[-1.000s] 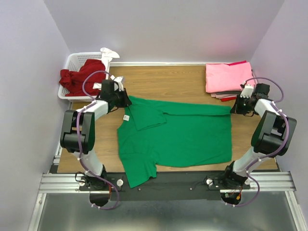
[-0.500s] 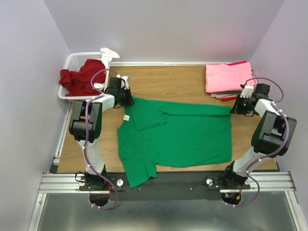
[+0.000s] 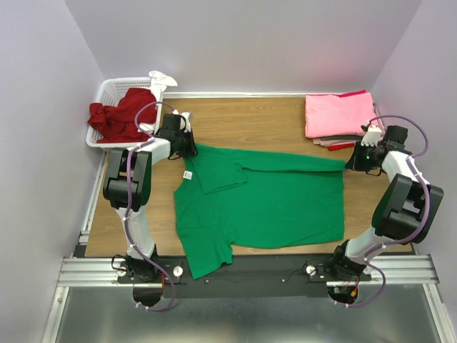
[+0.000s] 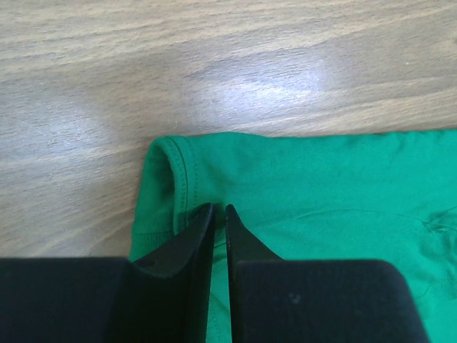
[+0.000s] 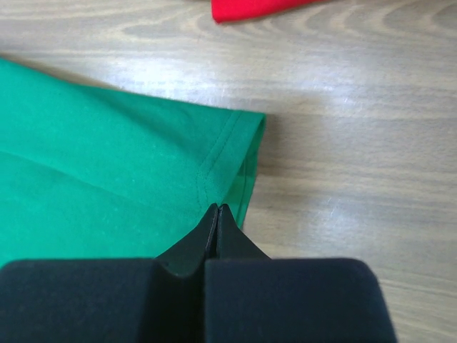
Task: Fold and stack the t-shirts
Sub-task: Fold the tshirt
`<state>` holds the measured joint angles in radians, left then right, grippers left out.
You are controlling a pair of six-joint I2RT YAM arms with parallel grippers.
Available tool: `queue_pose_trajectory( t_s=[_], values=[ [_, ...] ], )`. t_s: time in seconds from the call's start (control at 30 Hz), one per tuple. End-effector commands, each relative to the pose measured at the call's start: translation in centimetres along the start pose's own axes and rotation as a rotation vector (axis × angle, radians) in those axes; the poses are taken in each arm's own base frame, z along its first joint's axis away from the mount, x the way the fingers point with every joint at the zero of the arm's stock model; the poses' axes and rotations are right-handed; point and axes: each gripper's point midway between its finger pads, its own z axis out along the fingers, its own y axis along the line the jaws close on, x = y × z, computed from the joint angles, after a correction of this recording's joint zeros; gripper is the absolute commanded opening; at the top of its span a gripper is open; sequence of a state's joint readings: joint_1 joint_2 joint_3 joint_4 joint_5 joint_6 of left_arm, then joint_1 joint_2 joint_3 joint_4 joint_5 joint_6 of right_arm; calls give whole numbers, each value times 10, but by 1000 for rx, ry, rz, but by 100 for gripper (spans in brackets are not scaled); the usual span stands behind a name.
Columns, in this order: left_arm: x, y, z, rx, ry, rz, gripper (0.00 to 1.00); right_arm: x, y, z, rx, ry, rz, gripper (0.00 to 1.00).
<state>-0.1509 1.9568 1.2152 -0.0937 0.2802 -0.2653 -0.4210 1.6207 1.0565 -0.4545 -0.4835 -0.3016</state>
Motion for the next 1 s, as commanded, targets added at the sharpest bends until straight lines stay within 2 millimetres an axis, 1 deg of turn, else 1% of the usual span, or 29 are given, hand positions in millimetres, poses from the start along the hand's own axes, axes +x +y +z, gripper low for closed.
queue_pose_trajectory(
  t_s=[0.0, 0.23, 0.37, 0.57, 0.67, 0.7, 0.73, 0.77, 0.8, 0.83, 0.87, 0.9, 0.93, 0.97],
  values=[
    [5, 10, 4, -40, 27, 3, 18, 17, -4, -6, 26, 34, -17, 1],
    [2, 10, 3, -35, 22, 4, 18, 33, -9, 8, 17, 98, 11, 1],
    [0, 12, 2, -38, 17, 2, 18, 42, -15, 13, 39, 134, 20, 0],
    [-1, 13, 1, -34, 16, 3, 18, 52, -19, 21, 40, 175, 35, 1],
    [-3, 12, 0, -29, 10, 4, 20, 56, -21, 24, 45, 193, 40, 19],
    [-8, 10, -3, -26, -2, 7, 22, 54, -23, 23, 53, 191, 34, 35],
    [-10, 8, -5, -17, -7, 11, 24, 52, -24, 23, 58, 185, 30, 44],
    [-19, 3, -12, -7, -36, 21, 26, 48, -26, 20, 72, 175, 25, 49],
    [-23, 1, -16, -4, -49, 25, 31, 36, -28, 15, 86, 146, 14, 55],
    [-28, -3, -22, 6, -66, 31, 33, 32, -28, 13, 90, 134, 9, 57],
    [-41, -9, -33, 18, -109, 48, 34, 26, -25, 12, 79, 117, 15, 58],
    [-47, -13, -40, 29, -132, 57, 38, 21, -24, 11, 69, 103, 16, 59],
    [-48, -18, -46, 46, -144, 62, 40, 15, -21, 10, 56, 87, 14, 59],
    [-60, -25, -59, 60, -188, 83, 41, 12, -16, 12, 21, 74, 21, 59]
  ],
)
